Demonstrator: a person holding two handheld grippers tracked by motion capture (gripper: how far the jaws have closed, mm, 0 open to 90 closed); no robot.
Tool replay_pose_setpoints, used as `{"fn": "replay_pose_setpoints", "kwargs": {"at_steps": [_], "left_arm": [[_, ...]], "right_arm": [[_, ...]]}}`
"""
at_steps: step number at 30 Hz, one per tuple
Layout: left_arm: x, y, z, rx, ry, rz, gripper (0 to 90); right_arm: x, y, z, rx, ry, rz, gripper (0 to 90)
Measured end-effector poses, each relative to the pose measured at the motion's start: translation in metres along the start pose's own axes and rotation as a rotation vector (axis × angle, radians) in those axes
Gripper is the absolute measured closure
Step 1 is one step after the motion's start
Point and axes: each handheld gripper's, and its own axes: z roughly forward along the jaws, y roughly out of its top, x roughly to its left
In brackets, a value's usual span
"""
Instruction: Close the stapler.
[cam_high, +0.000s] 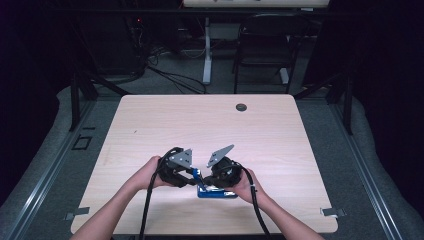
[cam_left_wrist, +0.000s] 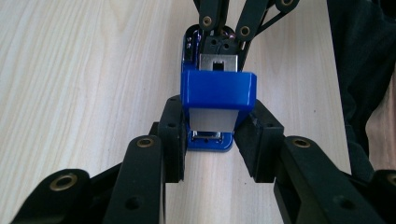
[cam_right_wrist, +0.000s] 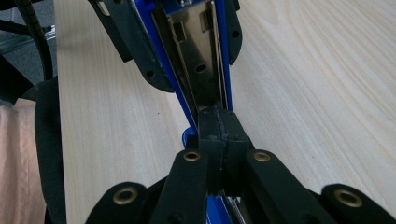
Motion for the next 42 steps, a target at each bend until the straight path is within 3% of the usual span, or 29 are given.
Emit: {"fn": "replay_pose_setpoints", "kwargs": {"at_steps": [19,24,26,34,42], "left_arm": [[0.000,0.004,0.014,-0.029,-0.008,-0.004,64.9],[-0.002,0.009,0.020,-0.036,0.002,0.007,65.3],[-0.002,0.011,0.022,-0.039,0.000,0.004,65.3],[-0.001,0.011,0.029,-0.060,-0.005,-0.014,65.1],[-0.002,0.015,0.039,-0.048,-0.005,-0.013,65.1]], "right_arm": [[-0.004,-0.003,-0.015,0.009,-0.010,-0.008,89.5],[-0.006,-0.005,-0.020,-0.010,-0.012,0.018,89.0],[-0.008,-0.006,-0.023,0.014,-0.015,0.014,88.9],[-0.012,-0.013,-0.032,0.018,-0.019,0.043,88.1],[-0.019,-0.021,-0.045,0.027,-0.043,0.073,87.9]]}}
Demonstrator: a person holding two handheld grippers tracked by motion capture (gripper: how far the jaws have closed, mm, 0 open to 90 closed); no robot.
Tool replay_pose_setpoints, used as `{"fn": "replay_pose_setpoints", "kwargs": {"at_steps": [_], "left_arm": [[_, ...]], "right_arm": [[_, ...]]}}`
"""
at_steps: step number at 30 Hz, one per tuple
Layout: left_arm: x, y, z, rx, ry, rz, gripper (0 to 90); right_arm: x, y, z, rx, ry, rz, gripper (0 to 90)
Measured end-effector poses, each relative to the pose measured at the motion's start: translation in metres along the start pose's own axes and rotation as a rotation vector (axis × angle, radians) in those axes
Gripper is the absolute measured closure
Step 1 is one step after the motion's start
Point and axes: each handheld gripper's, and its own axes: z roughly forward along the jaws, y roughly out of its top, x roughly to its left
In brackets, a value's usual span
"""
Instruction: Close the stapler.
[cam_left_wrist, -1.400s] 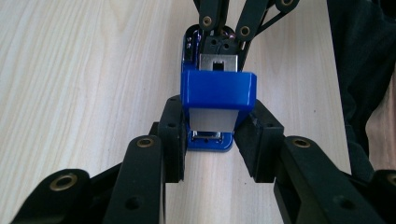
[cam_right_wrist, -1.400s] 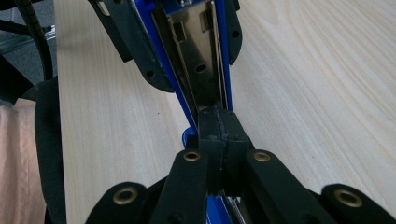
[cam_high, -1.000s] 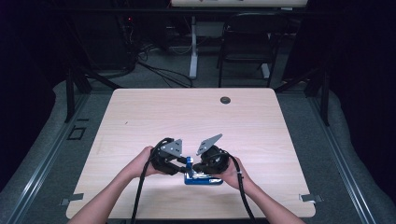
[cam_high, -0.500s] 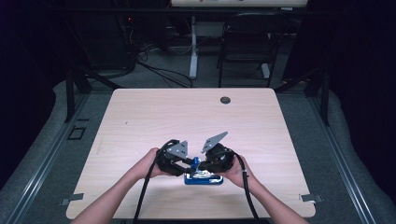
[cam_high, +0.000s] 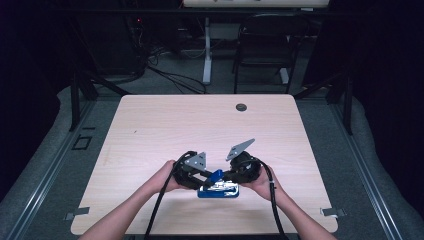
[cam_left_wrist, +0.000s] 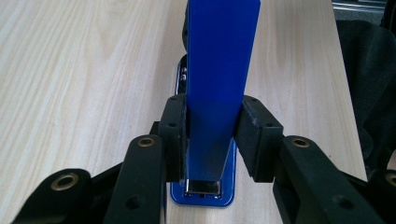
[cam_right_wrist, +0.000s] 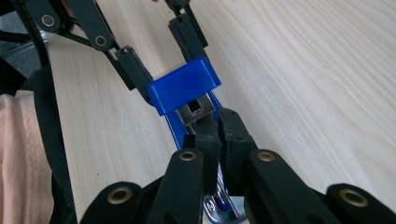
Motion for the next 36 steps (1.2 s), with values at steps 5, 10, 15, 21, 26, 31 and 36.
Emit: {"fn": "replay_pose_setpoints", "kwargs": {"at_steps": [5,10,15,21,26,31,36], "left_arm": [[0.002,-0.001,0.001,0.013,-0.013,-0.016,64.9],[0.003,-0.004,0.006,0.036,-0.020,-0.032,64.5],[0.002,-0.005,0.011,0.050,-0.008,-0.038,64.3],[0.004,-0.008,0.014,0.080,-0.016,-0.047,64.0],[0.004,-0.010,0.017,0.093,-0.016,-0.068,63.4],[0.004,-0.011,0.019,0.096,-0.014,-0.071,63.2],[0.005,-0.014,0.020,0.121,-0.017,-0.075,61.1]], "right_arm": [[-0.004,-0.002,-0.008,-0.012,-0.014,0.024,87.7],[-0.005,0.002,-0.017,-0.025,-0.024,0.032,87.6],[-0.009,0.000,-0.018,-0.005,-0.027,0.048,87.4],[-0.012,-0.001,-0.028,-0.036,-0.046,0.064,86.8],[-0.011,0.002,-0.037,-0.078,-0.056,0.064,86.4],[-0.006,0.006,-0.039,-0.095,-0.042,0.051,86.4],[-0.003,0.008,-0.036,-0.072,-0.034,0.036,86.1]]}}
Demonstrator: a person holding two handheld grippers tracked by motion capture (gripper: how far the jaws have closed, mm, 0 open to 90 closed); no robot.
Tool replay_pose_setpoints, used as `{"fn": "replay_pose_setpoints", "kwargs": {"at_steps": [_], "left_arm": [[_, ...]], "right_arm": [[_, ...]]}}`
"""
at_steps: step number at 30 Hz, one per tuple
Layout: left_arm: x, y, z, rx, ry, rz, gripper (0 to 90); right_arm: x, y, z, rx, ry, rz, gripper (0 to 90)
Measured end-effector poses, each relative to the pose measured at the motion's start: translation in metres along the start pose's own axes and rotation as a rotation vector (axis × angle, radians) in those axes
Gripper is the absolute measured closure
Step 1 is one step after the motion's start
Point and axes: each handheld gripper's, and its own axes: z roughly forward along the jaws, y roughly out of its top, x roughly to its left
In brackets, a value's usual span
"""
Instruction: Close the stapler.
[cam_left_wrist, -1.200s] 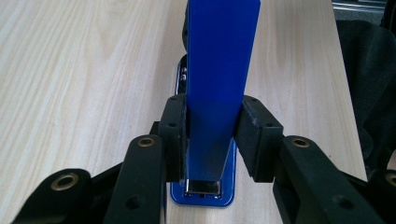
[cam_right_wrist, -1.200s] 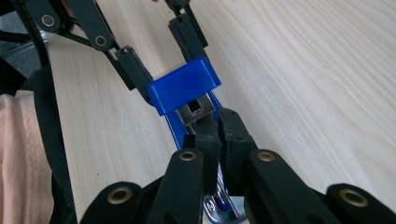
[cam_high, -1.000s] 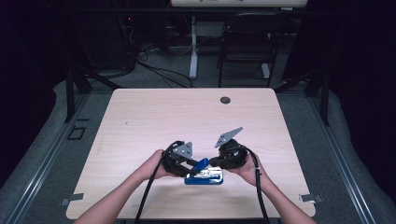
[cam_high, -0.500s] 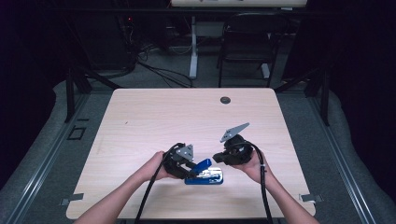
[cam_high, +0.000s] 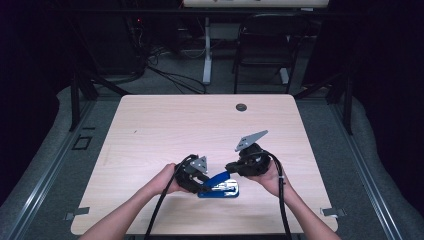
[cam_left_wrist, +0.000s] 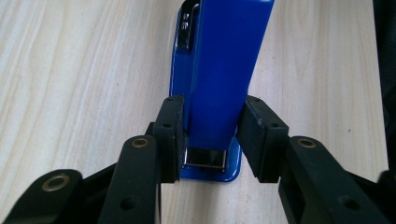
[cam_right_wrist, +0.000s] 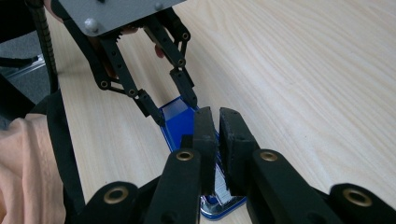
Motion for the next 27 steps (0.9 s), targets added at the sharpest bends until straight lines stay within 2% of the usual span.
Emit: {"fn": "replay_pose_setpoints", "kwargs": {"at_steps": [3,11,16,21,23,27], "left_arm": [[0.002,-0.001,-0.001,0.006,0.007,-0.006,57.1],[0.006,-0.005,-0.006,0.014,0.031,-0.043,42.8],[0.010,-0.009,-0.013,-0.005,0.051,-0.069,38.6],[0.014,-0.015,-0.021,-0.025,0.054,-0.087,34.8],[0.015,-0.018,-0.023,-0.030,0.054,-0.091,32.4],[0.016,-0.021,-0.027,-0.031,0.059,-0.102,28.7]], "right_arm": [[0.001,-0.001,0.003,0.022,-0.003,0.001,86.3],[-0.007,-0.006,0.005,0.065,-0.003,0.016,86.2],[-0.011,-0.010,0.007,0.085,-0.003,0.035,85.9],[-0.005,-0.005,0.002,0.033,-0.007,0.021,85.9],[0.000,-0.002,0.002,0.019,0.007,0.015,85.9],[0.002,-0.002,0.009,0.073,0.017,-0.004,86.5]]}}
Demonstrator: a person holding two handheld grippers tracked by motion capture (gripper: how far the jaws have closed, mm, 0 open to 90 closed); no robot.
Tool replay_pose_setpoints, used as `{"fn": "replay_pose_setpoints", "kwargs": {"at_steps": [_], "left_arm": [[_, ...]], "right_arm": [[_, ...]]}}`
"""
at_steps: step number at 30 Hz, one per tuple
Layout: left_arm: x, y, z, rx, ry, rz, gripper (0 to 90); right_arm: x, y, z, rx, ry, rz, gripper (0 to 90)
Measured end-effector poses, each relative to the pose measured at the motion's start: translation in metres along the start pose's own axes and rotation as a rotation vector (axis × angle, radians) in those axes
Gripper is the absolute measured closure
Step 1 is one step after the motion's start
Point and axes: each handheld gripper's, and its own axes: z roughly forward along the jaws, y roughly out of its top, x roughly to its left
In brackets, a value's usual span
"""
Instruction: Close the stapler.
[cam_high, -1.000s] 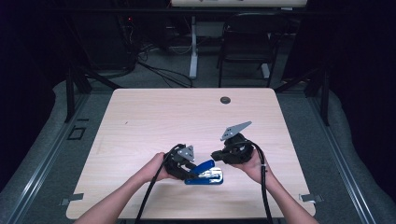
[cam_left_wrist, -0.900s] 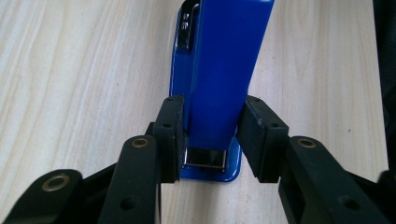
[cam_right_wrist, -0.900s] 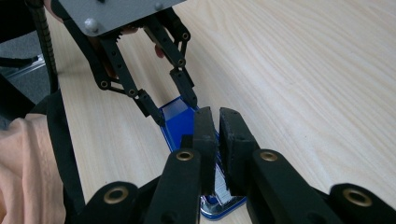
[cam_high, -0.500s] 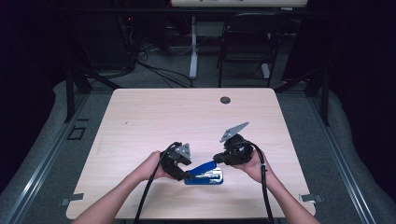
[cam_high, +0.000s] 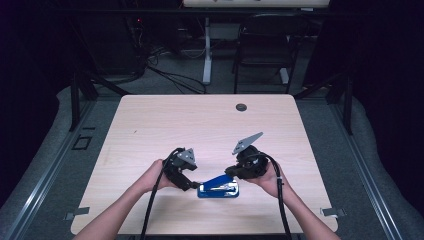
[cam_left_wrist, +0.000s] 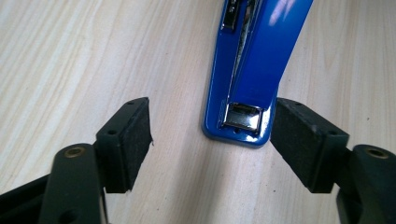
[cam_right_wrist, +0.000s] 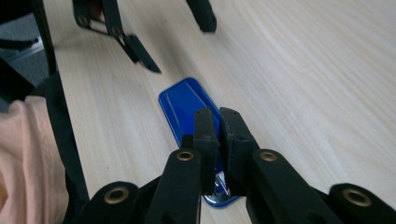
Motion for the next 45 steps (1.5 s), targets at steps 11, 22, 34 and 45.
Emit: {"fn": "replay_pose_setpoints", "kwargs": {"at_steps": [11,22,34,45], "left_arm": [[0.003,-0.005,-0.004,-0.003,0.033,-0.018,19.1],[0.004,-0.006,-0.004,0.003,0.050,-0.030,14.9],[0.005,-0.006,-0.005,0.003,0.051,-0.034,14.3],[0.006,-0.007,-0.007,-0.012,0.058,-0.042,12.7]], "right_arm": [[-0.009,-0.013,0.023,0.143,-0.028,0.013,88.1],[-0.011,-0.015,0.027,0.204,-0.048,0.003,90.0],[-0.011,-0.017,0.030,0.203,-0.040,0.015,90.0],[-0.021,-0.018,0.016,0.104,-0.088,0.054,65.6]]}}
